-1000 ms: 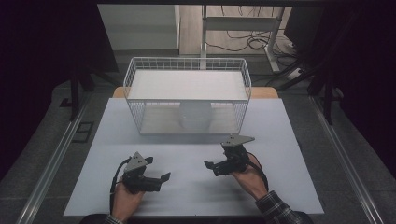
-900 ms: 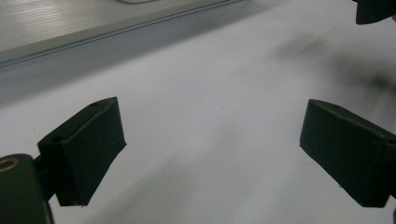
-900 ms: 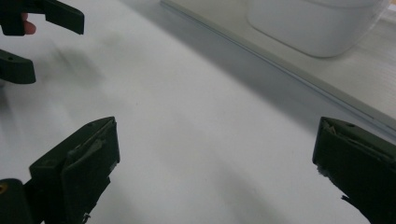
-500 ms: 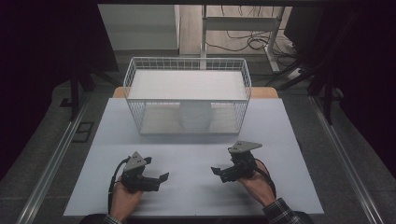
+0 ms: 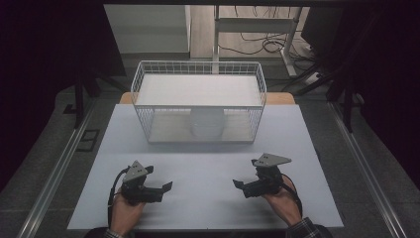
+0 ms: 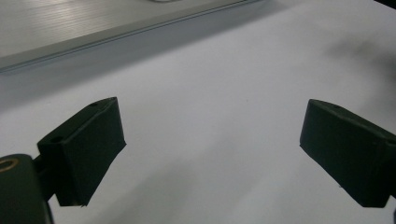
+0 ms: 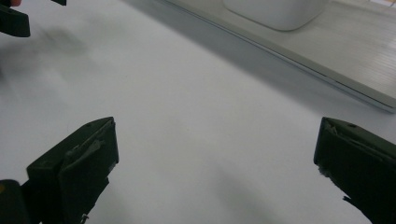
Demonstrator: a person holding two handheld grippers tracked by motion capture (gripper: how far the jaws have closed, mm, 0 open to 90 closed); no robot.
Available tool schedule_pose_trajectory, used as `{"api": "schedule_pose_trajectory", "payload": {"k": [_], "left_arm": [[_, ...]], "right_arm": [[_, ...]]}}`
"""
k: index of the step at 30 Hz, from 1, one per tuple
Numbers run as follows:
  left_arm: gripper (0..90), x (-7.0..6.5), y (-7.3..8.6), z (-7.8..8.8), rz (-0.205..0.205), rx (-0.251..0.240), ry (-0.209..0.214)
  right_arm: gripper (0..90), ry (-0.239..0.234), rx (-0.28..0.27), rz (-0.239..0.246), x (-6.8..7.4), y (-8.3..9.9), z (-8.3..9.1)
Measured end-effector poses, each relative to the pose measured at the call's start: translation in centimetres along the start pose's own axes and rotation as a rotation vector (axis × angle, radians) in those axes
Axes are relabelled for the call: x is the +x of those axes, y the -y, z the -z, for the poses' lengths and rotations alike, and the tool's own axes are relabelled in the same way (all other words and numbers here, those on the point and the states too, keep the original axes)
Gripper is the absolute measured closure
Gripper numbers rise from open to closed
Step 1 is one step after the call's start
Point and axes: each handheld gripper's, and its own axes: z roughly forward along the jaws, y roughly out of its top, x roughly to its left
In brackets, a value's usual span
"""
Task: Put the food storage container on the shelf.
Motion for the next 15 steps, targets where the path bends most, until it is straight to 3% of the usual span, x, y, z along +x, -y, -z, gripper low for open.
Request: {"api": "schedule_pose_trajectory", "payload": {"k": [15], "left_arm": [[5.9, 0.8, 1.0, 2.1, 0.023, -0.015, -0.037]], "right_arm": [[0.0, 0.051, -0.013, -0.049, -1.1, 2.1, 2.9]]}}
